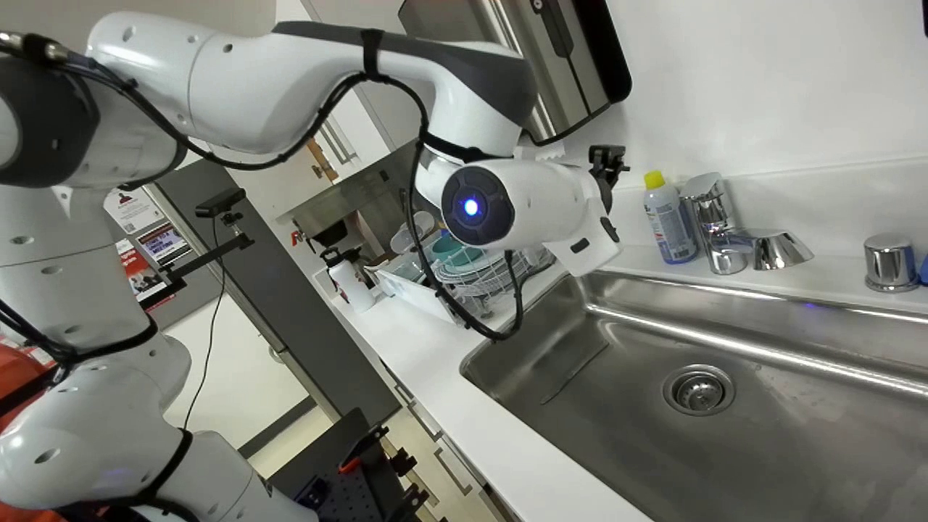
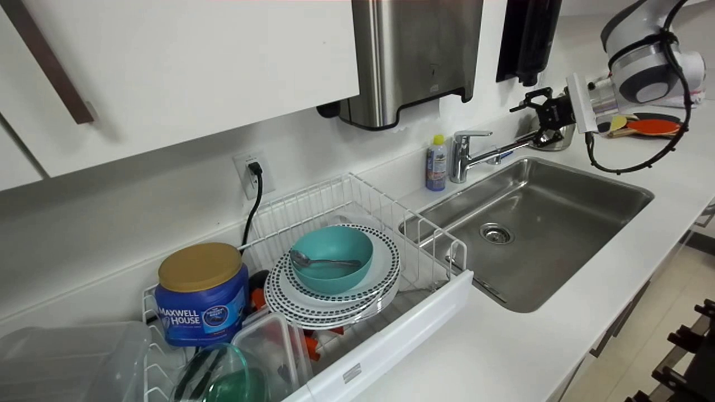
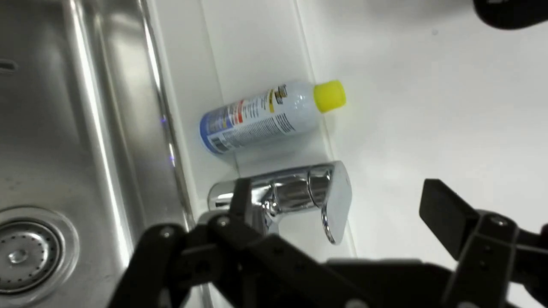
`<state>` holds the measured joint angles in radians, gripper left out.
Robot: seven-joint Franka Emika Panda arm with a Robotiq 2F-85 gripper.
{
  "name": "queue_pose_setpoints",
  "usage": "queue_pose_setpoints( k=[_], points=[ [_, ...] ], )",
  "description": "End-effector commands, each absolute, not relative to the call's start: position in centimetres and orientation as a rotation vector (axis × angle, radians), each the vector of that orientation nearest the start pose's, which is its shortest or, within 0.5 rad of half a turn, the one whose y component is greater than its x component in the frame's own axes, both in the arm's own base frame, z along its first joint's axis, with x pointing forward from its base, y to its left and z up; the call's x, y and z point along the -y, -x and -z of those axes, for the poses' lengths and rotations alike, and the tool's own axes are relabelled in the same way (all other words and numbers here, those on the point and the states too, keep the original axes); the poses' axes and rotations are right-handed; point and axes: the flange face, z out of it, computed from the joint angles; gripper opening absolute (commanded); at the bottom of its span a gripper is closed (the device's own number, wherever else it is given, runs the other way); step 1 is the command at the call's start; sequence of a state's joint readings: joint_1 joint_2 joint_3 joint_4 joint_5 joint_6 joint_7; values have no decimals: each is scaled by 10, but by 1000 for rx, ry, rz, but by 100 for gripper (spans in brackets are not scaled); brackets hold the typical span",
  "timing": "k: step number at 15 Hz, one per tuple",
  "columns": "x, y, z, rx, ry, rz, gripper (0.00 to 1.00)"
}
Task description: Lift u the tap handle
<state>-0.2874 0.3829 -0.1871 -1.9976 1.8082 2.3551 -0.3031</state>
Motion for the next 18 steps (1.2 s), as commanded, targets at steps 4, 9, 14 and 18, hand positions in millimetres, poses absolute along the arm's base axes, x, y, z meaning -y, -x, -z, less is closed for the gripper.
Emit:
queue_pose_setpoints(
  k=[4, 9, 14, 18],
  points=[
    [266, -566, -238, -1307, 1399, 770, 100],
    [265, -564, -229, -1323, 1419, 739, 100],
    [262, -572, -231, -1330, 1397, 809, 100],
    [247, -589, -231, -1339, 1287, 929, 100]
  ],
)
